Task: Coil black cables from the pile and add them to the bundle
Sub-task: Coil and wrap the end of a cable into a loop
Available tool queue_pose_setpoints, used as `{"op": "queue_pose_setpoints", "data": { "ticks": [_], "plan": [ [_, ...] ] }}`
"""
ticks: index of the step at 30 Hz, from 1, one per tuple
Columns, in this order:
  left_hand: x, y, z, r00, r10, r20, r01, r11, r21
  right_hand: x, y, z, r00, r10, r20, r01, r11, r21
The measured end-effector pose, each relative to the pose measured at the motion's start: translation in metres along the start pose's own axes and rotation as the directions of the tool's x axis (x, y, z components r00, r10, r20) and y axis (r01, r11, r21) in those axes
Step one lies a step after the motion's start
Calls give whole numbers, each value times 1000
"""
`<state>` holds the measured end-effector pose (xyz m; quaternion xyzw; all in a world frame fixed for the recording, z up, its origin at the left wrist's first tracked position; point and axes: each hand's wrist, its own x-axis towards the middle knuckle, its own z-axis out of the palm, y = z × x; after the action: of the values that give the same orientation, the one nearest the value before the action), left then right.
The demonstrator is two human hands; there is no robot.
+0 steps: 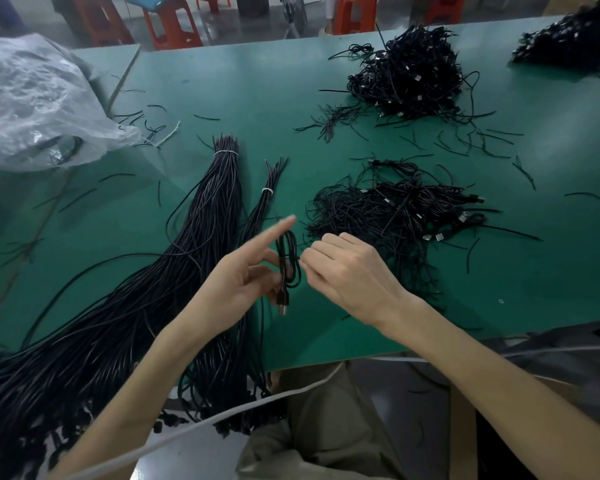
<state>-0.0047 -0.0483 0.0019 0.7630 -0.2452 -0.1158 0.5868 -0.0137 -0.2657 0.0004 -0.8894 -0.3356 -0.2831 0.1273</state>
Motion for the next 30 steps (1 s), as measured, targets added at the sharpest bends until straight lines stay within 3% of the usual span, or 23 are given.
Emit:
{"op": "queue_pose_setpoints", "data": {
  "ticks": [2,6,12,17,20,23,27,30],
  "plan": [
    [2,2,0,999,22,25,-26,982,188,0,-1,0,1000,8,-3,-8,1000,15],
    [6,5,-2,997,29,76,-57,914,401,-2,-1,-1,1000,15,-12,-14,999,34],
    [9,0,0,998,70,-10,-52,827,560,-4,-1,-2,1000,-17,-9,18,1000,20],
    [12,2,2,993,-16,-113,62,906,418,0,-2,-3,991,-128,-44,123,988,-89],
    [18,6,3,958,-270,-98,287,923,256,1,-3,-2,978,-206,-37,198,966,-169],
    [24,10,1,852,-523,0,523,852,32,0,-1,-4,964,-264,-28,253,947,-198],
    [31,16,-7,808,-565,166,570,821,18,-2,1,-5,968,-249,-38,236,950,-202],
    [30,16,-14,826,-510,240,514,856,50,-6,-1,-6,991,-135,3,135,987,-89]
  ]
}}
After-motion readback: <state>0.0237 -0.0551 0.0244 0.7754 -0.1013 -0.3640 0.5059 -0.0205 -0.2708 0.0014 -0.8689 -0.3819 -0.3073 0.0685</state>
